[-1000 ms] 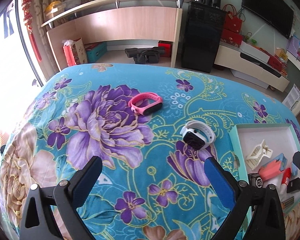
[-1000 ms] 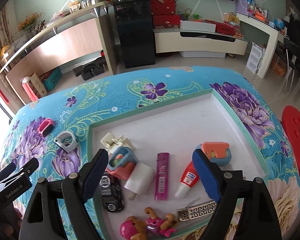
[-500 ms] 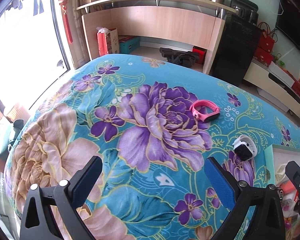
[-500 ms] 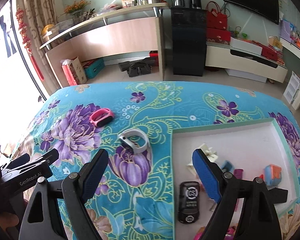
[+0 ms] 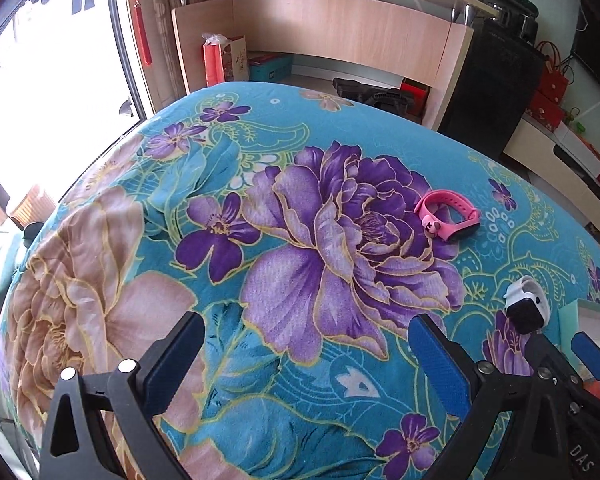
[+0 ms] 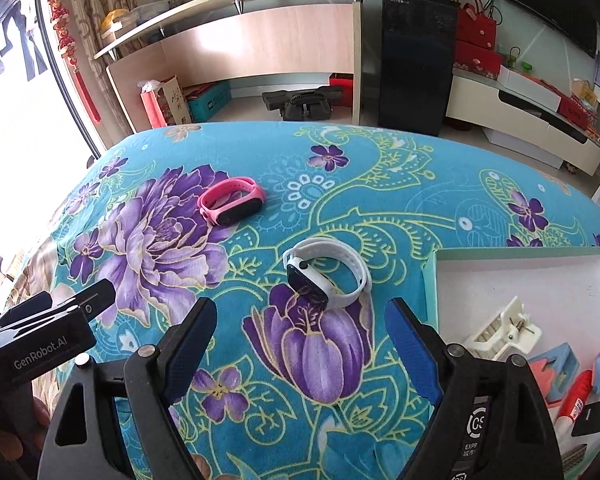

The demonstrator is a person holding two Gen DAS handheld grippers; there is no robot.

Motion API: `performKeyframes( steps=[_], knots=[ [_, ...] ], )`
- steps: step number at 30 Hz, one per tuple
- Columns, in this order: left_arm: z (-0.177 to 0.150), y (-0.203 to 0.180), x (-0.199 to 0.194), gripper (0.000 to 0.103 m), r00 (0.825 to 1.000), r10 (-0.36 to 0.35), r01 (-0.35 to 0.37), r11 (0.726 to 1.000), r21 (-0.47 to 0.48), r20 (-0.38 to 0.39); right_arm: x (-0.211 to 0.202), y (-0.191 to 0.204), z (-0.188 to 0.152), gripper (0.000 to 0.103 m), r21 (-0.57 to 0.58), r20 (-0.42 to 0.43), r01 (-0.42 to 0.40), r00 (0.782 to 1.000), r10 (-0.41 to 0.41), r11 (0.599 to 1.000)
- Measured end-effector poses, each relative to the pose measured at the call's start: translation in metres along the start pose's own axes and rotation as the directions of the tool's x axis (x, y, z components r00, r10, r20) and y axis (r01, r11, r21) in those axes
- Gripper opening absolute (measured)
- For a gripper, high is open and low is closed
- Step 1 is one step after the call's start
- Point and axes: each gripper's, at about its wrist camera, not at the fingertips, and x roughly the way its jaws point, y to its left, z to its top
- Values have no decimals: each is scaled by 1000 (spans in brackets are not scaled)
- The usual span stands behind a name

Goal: Organize rigid objects
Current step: 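Lower the right tool onto the white watch band and close it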

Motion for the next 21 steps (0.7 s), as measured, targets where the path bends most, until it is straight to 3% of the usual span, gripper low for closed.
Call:
performKeyframes(
  steps=[9,21],
  knots=[
    [-2,-14,18,103,997,-71,71,997,10,-25,17,-9,0,87,32,-43,-9,999,11,999],
    [-4,-7,33,103,996,-79,78,997,-17,-48,46,-5,8,87,22,-86,50,995,-48,998]
  ],
)
